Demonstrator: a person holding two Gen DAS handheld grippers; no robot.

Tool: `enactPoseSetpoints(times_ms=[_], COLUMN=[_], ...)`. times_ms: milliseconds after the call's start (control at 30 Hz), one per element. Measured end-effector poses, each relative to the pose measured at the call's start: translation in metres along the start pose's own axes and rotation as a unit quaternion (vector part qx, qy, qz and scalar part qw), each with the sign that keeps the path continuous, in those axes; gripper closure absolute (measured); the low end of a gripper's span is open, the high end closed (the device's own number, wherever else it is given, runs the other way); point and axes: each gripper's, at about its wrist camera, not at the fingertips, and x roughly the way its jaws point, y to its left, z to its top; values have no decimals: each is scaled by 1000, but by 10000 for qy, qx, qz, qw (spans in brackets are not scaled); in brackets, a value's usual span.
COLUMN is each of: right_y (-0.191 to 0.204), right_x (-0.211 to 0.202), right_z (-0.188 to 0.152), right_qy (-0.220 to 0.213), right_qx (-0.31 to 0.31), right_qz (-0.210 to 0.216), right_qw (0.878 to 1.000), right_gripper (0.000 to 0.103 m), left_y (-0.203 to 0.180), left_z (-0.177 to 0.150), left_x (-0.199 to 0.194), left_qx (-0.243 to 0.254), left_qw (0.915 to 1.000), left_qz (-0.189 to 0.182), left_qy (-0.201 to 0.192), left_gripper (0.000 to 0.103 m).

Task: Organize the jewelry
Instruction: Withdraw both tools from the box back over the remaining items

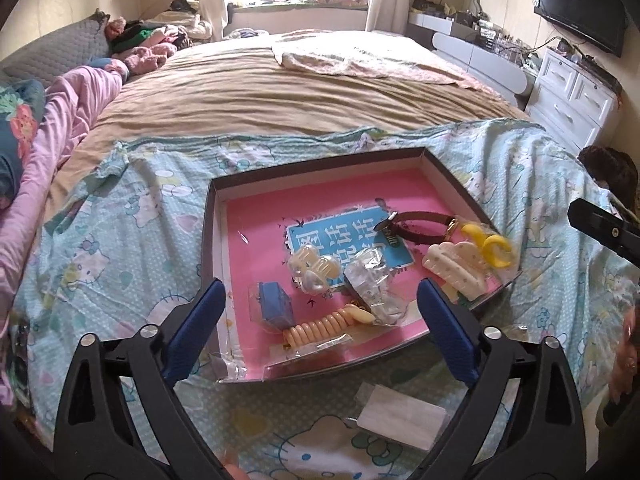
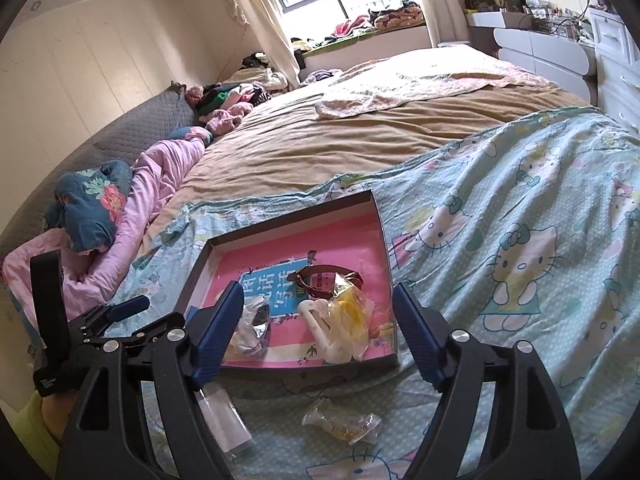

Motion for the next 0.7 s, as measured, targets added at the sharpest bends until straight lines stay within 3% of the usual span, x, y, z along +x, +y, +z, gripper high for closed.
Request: enactPoseSetpoints(times_ms=[300, 700], right_y=[10, 22], right_x=[-21, -39], right_z=[-3, -10], right_qy=[-106, -155], right_qx=[-56, -137], right_qz=[30, 128], right_qw=[9999, 9997], right_gripper=[20, 19], left_y=[-5, -5], left_z=[-6, -21], left_x=[-26, -47], left_qx=[3, -12], left_qw=[9999, 9997], left_qz=[-24, 6], left_qy=[-167, -252], left_gripper=[13, 13])
